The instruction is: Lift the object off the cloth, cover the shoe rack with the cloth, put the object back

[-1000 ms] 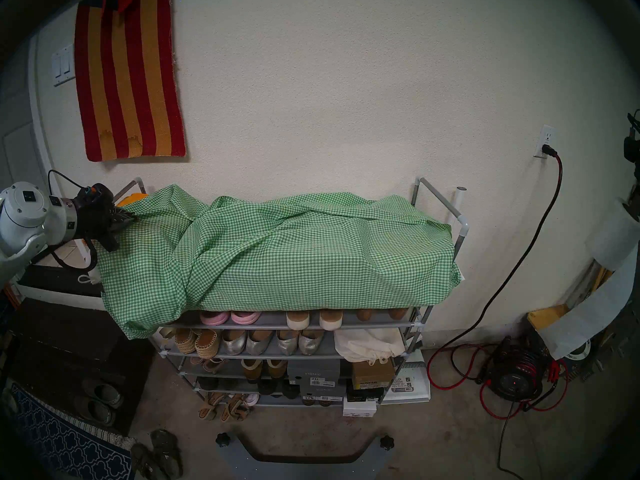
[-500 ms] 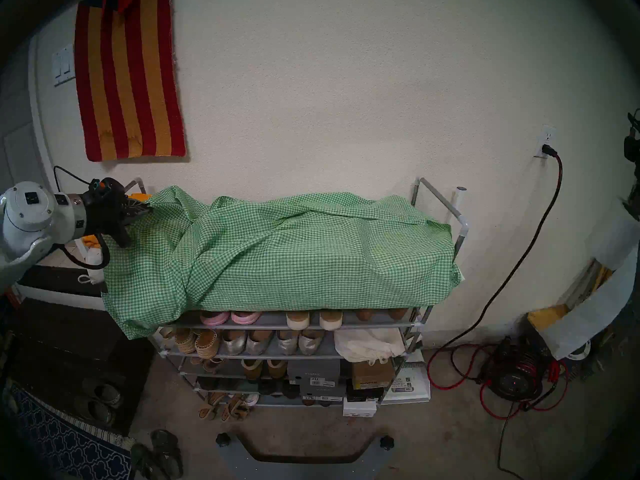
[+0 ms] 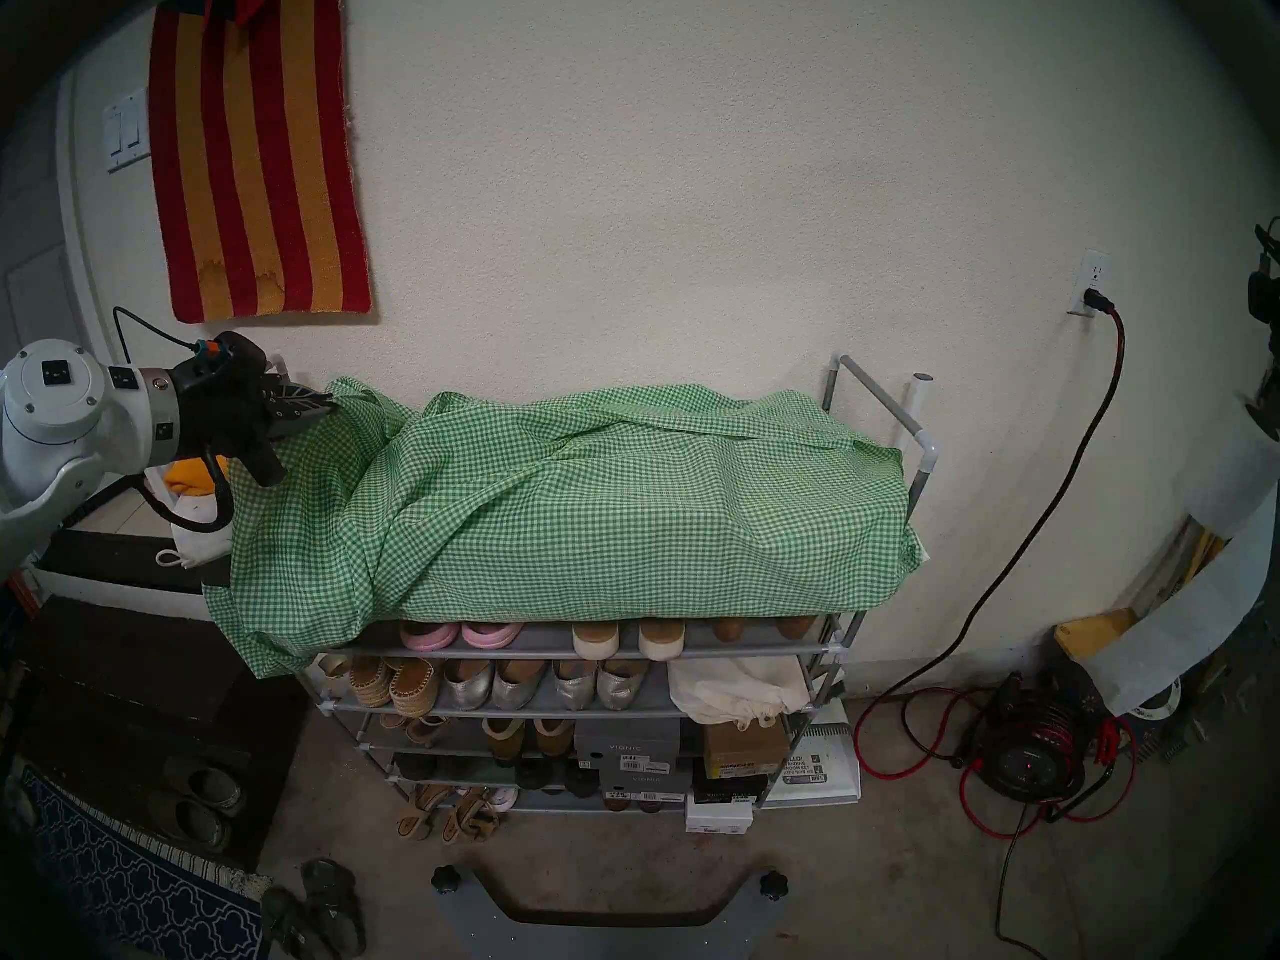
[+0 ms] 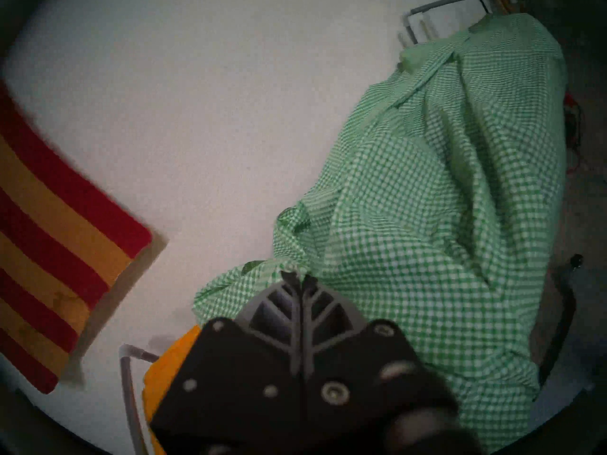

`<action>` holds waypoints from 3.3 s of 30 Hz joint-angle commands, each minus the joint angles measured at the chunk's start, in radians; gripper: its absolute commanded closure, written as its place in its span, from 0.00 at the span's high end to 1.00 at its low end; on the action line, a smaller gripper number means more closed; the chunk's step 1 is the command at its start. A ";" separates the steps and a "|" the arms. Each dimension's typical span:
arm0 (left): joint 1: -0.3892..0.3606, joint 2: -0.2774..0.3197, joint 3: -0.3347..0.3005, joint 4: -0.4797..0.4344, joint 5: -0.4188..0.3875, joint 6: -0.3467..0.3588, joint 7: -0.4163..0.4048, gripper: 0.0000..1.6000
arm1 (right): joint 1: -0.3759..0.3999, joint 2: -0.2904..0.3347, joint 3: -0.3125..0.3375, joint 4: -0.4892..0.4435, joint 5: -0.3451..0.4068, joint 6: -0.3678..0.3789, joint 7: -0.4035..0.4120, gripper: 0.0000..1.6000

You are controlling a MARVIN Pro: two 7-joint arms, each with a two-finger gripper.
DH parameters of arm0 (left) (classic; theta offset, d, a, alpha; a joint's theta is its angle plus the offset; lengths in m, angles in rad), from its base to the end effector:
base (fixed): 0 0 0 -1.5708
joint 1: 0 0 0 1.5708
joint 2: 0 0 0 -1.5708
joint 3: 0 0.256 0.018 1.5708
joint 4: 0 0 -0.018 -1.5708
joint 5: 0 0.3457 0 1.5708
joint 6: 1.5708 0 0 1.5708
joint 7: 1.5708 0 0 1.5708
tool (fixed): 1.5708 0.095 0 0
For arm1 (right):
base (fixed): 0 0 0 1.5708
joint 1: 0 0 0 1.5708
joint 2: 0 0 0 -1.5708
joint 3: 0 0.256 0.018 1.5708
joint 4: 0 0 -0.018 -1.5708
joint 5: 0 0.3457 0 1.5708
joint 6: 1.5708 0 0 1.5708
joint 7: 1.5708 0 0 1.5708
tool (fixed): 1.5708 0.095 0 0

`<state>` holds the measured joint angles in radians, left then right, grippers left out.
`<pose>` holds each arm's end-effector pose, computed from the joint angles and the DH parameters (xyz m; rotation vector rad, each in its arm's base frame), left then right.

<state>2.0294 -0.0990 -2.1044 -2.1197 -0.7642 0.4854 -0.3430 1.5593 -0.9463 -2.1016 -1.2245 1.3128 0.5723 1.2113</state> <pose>0.3940 0.0717 -0.0280 -2.1724 1.3689 -1.5549 0.3184 -0.3778 0.1226 2.9164 0.4908 0.3662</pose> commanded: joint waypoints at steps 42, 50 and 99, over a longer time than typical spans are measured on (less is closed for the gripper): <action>0.189 -0.087 0.143 -0.083 0.387 0.475 -0.574 0.00 | 0.002 -0.009 -0.004 -0.003 0.012 0.002 -0.009 0.00; 0.214 -0.072 0.293 0.063 0.356 0.464 -0.529 0.00 | 0.002 -0.010 -0.006 -0.003 0.014 0.001 -0.011 0.00; -0.138 -0.551 0.911 0.657 0.492 0.315 -0.288 0.00 | 0.000 -0.013 -0.011 -0.005 0.032 0.002 -0.023 0.00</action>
<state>1.9837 -0.5569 -1.2464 -1.5394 -0.3073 0.7883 -0.6511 1.5598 -0.9576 -2.1141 -1.2282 1.3463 0.5762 1.1871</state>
